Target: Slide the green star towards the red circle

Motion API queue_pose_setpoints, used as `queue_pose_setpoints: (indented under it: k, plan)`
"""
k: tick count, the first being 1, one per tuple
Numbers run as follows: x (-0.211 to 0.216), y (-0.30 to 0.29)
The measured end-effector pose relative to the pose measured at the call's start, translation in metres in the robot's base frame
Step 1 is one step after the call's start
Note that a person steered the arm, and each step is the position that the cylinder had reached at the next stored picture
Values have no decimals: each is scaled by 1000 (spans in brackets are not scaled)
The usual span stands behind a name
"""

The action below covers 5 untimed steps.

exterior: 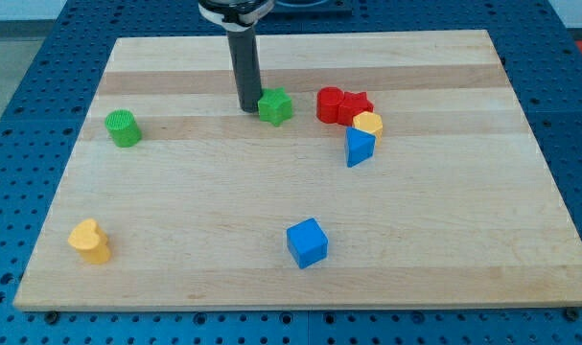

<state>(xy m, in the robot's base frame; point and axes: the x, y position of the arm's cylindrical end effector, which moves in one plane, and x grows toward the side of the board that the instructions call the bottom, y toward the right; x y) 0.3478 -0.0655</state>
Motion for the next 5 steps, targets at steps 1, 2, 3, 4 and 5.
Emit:
queue_pose_setpoints:
  k: [1,2,3,4,5]
  plan:
    - [0,13]
    - [0,14]
    - [0,14]
    - [-1,14]
    - [-2,20]
